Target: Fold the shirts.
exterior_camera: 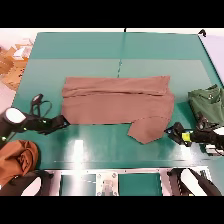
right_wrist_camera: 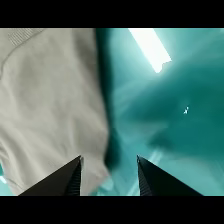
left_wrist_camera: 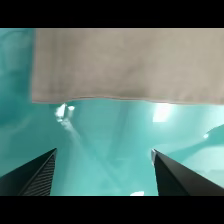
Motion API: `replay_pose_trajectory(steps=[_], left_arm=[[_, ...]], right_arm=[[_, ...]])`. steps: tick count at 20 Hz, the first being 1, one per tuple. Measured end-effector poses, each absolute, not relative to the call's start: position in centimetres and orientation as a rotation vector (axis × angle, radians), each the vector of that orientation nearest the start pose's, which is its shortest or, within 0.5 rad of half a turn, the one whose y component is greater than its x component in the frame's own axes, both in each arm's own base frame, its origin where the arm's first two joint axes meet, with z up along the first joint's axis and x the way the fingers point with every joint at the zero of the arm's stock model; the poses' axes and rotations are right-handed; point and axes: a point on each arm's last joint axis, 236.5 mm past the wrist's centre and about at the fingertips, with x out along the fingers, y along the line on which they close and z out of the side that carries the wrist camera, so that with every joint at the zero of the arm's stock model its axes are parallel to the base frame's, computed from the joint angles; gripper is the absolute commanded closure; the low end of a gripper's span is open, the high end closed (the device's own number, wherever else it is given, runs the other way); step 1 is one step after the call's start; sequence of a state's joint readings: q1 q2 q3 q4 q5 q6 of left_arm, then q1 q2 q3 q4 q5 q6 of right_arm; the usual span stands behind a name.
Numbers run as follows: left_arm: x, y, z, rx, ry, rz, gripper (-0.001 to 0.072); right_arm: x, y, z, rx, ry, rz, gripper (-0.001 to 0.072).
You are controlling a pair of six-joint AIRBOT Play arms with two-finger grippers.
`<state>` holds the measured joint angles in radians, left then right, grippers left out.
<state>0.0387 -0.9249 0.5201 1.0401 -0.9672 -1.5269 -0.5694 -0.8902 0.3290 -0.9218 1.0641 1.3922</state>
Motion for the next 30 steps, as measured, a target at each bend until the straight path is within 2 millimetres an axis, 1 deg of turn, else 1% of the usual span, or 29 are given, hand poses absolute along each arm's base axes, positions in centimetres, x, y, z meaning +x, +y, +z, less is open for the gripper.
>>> replay_pose_trajectory(steps=[2,4,5,6,7,8,9,10,11,12,13,15,18,20,22,24,25,27,28,30], left_arm=[[26.0,-10.3,-7.7,-0.581,1.317,-0.156,0.0051],[26.9,-11.3,-8.9,-0.625,1.299,-0.14,0.0051],[27.7,-11.5,-9.4,-0.649,1.276,-0.123,0.0052],[28.4,-11.5,-9.8,-0.672,1.252,-0.103,0.0111],[29.0,-11.3,-10.3,-0.676,1.232,-0.083,0.0293],[29.6,-11.0,-10.7,-0.673,1.211,-0.062,0.0428],[30.1,-10.6,-10.9,-0.673,1.188,-0.044,0.0601],[30.7,-10.3,-11.0,-0.664,1.166,-0.032,0.0685],[31.1,-10.2,-11.0,-0.66,1.154,-0.03,0.0685],[31.5,-10.2,-10.8,-0.654,1.145,-0.034,0.0686],[31.7,-10.3,-10.6,-0.643,1.142,-0.044,0.0686],[31.7,-10.7,-10.1,-0.608,1.164,-0.08,0.0686],[30.2,-11.4,-9.3,-0.516,1.251,-0.158,0.0686],[28.3,-11.1,-9.4,-0.429,1.337,-0.191,0.0687],[26.6,-10.4,-9.5,-0.355,1.411,-0.2,0.0686],[25.5,-9.7,-9.6,-0.305,1.46,-0.202,0.0686],[25.3,-9.5,-9.4,-0.287,1.475,-0.203,0.0686],[26.0,-9.3,-8.4,-0.261,1.464,-0.211,0.0686],[26.7,-9.3,-7.5,-0.25,1.449,-0.217,0.0687],[28.8,-9.4,-5.4,-0.23,1.394,-0.232,0.0686]], right_arm=[[22.4,2.3,-10.1,0.987,1.283,-0.095,0.0286],[22.9,3.5,-10.6,1.003,1.286,-0.072,0.0285],[23.1,4.0,-10.8,1.014,1.289,-0.065,0.0285],[23.3,4.3,-11.0,1.019,1.292,-0.062,0.0286],[23.5,4.5,-11.2,1.025,1.291,-0.062,0.0286],[23.6,4.7,-11.4,1.029,1.29,-0.062,0.0288],[23.8,4.8,-11.4,1.033,1.286,-0.062,0.0304],[24.0,4.7,-11.4,1.03,1.284,-0.062,0.0385],[24.3,4.5,-11.5,1.022,1.275,-0.067,0.0491],[24.6,4.3,-11.4,1.013,1.266,-0.068,0.0624],[24.8,4.2,-11.3,0.999,1.262,-0.063,0.0693],[25.0,4.4,-10.9,0.98,1.268,-0.033,0.0695],[24.0,4.9,-10.4,0.947,1.323,0.006,0.0695],[22.6,4.5,-10.4,0.905,1.383,-0.015,0.0696],[21.1,3.7,-10.4,0.849,1.429,-0.056,0.0696],[20.6,2.9,-9.5,0.801,1.432,-0.081,0.0695],[20.8,2.5,-8.8,0.781,1.423,-0.084,0.0696],[22.0,1.9,-6.8,0.753,1.38,-0.08,0.0695],[22.9,1.6,-5.6,0.741,1.352,-0.073,0.0695],[25.2,1.0,-2.9,0.728,1.279,-0.052,0.0695]])
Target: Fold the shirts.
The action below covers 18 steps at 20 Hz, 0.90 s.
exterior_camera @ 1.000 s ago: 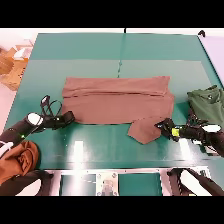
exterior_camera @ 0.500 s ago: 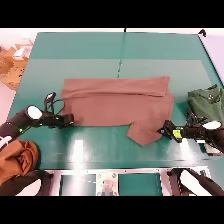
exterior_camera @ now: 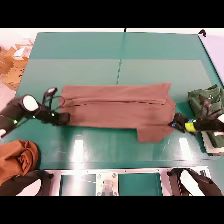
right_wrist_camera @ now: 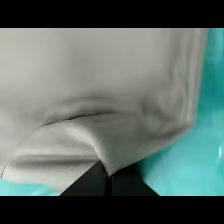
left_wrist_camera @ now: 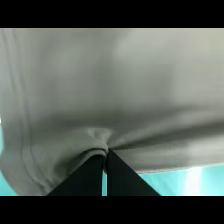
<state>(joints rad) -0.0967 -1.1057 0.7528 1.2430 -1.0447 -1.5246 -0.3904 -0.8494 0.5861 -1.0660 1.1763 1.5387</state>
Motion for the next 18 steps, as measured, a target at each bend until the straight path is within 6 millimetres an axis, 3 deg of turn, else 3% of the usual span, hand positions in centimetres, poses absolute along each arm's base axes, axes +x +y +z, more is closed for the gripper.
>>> replay_pose_trajectory(steps=[4,7,10,14,15,16,17,18], left_arm=[[34.2,-9.5,-1.3,-0.192,1.275,-0.247,0.0686],[38.5,-9.5,-0.5,-0.16,1.238,-0.251,0.0686],[42.7,-9.8,-1.5,-0.134,1.237,-0.26,0.0685],[47.1,-10.2,-3.8,-0.117,1.237,-0.273,0.0682],[48.1,-10.4,-4.2,-0.124,1.221,-0.276,0.0475],[49.1,-10.6,-4.6,-0.131,1.204,-0.276,0.0203],[49.9,-10.7,-4.8,-0.139,1.181,-0.275,0.0142],[50.8,-10.8,-4.7,-0.15,1.153,-0.271,0.0142]], right_arm=[[31.0,0.2,1.4,0.738,1.165,0.003,0.0695],[35.9,0.0,2.3,0.745,1.134,0.055,0.0695],[40.8,0.4,1.0,0.741,1.143,0.091,0.0694],[45.8,1.0,-2.7,0.738,1.19,0.117,0.0694],[46.7,1.2,-3.7,0.739,1.198,0.118,0.0694],[47.5,1.2,-4.8,0.74,1.204,0.115,0.0694],[48.3,1.1,-5.6,0.741,1.202,0.108,0.068],[49.1,0.9,-6.2,0.742,1.191,0.099,0.0528]])
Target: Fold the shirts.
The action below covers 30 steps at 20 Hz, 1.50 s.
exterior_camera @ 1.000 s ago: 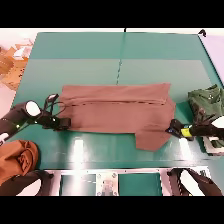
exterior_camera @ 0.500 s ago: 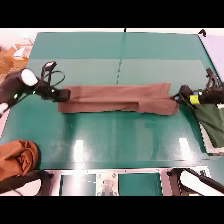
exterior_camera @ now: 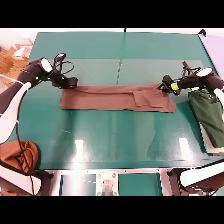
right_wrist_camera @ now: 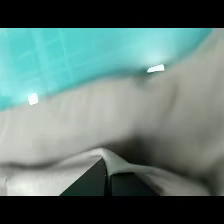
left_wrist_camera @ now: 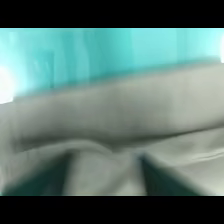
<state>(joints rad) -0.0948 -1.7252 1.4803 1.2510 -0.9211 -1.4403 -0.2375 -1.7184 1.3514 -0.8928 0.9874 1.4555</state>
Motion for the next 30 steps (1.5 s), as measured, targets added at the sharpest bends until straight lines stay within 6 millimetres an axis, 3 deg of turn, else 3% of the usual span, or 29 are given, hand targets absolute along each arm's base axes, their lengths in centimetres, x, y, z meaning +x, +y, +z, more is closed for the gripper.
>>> replay_pose_trajectory(steps=[1,2,3,5,7,8,9,10,14,19,20,21,23,24,28,30], left_arm=[[51.5,-10.7,-4.6,-0.154,1.133,-0.267,0.0142],[52.0,-10.5,-4.4,-0.161,1.121,-0.264,0.0141],[52.6,-10.1,-3.8,-0.169,1.108,-0.259,0.0141],[52.8,-8.7,-2.4,-0.177,1.126,-0.252,0.0142],[52.4,-6.9,-0.7,-0.195,1.161,-0.239,0.015],[51.9,-6.1,-0.2,-0.204,1.192,-0.235,0.0323],[51.3,-5.4,0.3,-0.211,1.218,-0.229,0.0631],[50.9,-4.8,0.7,-0.219,1.236,-0.225,0.0685],[49.6,-4.7,1.4,-0.23,1.292,-0.243,0.0685],[49.2,-6.6,2.1,-0.275,1.298,-0.301,0.0685],[49.2,-7.1,2.3,-0.28,1.296,-0.315,0.0685],[49.1,-7.8,2.4,-0.283,1.295,-0.33,0.0686],[49.1,-9.3,2.6,-0.277,1.289,-0.362,0.0685],[49.1,-10.1,2.7,-0.266,1.285,-0.38,0.0686],[49.2,-14.5,2.9,-0.221,1.247,-0.454,0.0686],[49.5,-17.9,2.5,-0.208,1.217,-0.502,0.0686]], right_arm=[[49.8,0.5,-6.3,0.739,1.174,0.091,0.033],[50.5,0.1,-6.2,0.732,1.16,0.092,0.0213],[50.8,-0.4,-5.7,0.72,1.154,0.105,0.0206],[50.9,-2.0,-4.4,0.674,1.155,0.145,0.0079],[49.7,-4.0,-3.7,0.629,1.193,0.179,0.0077],[49.1,-5.2,-3.7,0.614,1.205,0.183,0.0077],[48.3,-6.3,-3.9,0.604,1.226,0.193,0.0069],[47.5,-7.0,-4.3,0.6,1.251,0.207,0.0015],[45.2,-8.2,-7.4,0.6,1.345,0.282,0.0007],[45.5,-4.7,-9.3,0.686,1.348,0.453,0.0011],[45.7,-3.7,-9.7,0.69,1.351,0.48,0.0023],[45.8,-2.8,-9.9,0.694,1.355,0.503,0.0179],[45.8,-1.3,-10.8,0.687,1.38,0.528,0.0557],[45.8,-0.7,-10.9,0.69,1.384,0.539,0.0669],[46.2,-0.1,-10.1,0.672,1.402,0.544,0.0695],[46.4,0.0,-8.2,0.665,1.397,0.555,0.0695]])
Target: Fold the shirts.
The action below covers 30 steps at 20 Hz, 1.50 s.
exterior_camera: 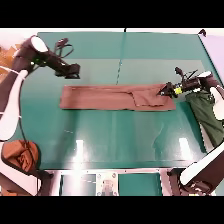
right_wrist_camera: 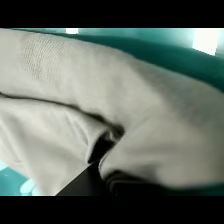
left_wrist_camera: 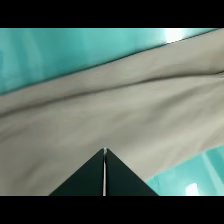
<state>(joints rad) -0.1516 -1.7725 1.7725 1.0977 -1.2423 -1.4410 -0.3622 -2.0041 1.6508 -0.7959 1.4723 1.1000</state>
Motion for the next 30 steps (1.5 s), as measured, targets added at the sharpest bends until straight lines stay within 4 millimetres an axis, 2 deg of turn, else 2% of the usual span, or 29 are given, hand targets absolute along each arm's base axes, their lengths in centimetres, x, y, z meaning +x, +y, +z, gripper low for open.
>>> replay_pose_trajectory(steps=[2,4,6,9,12,15,17,18,20,23,25,27,28,30], left_arm=[[49.4,-22.4,1.4,-0.198,1.197,-0.565,0.0686],[48.7,-27.4,-0.6,-0.185,1.194,-0.63,0.0686],[47.6,-32.6,-2.7,-0.178,1.184,-0.69,0.0686],[45.4,-39.0,-5.8,-0.19,1.177,-0.756,0.0686],[43.8,-43.0,-8.5,-0.222,1.183,-0.788,0.0686],[43.6,-44.8,-9.0,-0.271,1.177,-0.809,0.0686],[44.2,-44.4,-8.3,-0.26,1.178,-0.828,0.0686],[45.2,-43.8,-7.0,-0.263,1.161,-0.835,0.0686],[47.1,-41.8,-3.2,-0.262,1.131,-0.863,0.0686],[50.1,-35.7,2.5,-0.251,1.088,-0.842,0.0686],[51.5,-30.5,5.7,-0.251,1.065,-0.8,0.0685],[52.3,-25.5,8.4,-0.259,1.053,-0.751,0.0685],[52.5,-23.2,9.5,-0.269,1.049,-0.725,0.0685],[52.3,-19.4,10.3,-0.285,1.073,-0.681,0.0685]], right_arm=[[46.6,0.5,-5.1,0.662,1.377,0.579,0.0695],[46.7,0.6,-1.7,0.645,1.35,0.582,0.0695],[46.5,1.4,1.9,0.612,1.315,0.593,0.0695],[45.8,3.1,6.9,0.554,1.255,0.607,0.0695],[45.0,4.6,10.1,0.518,1.217,0.615,0.0695],[44.6,5.3,11.5,0.511,1.203,0.609,0.0695],[44.5,5.6,12.0,0.514,1.201,0.603,0.0695],[44.4,5.8,12.1,0.514,1.203,0.603,0.0695],[44.3,6.8,12.4,0.51,1.203,0.614,0.0695],[44.2,10.1,12.7,0.488,1.207,0.663,0.0695],[44.0,13.8,13.1,0.464,1.202,0.716,0.0694],[43.9,18.5,13.3,0.434,1.182,0.765,0.0694],[43.9,21.3,13.3,0.425,1.164,0.79,0.0694],[43.8,27.2,12.8,0.414,1.13,0.836,0.0693]])
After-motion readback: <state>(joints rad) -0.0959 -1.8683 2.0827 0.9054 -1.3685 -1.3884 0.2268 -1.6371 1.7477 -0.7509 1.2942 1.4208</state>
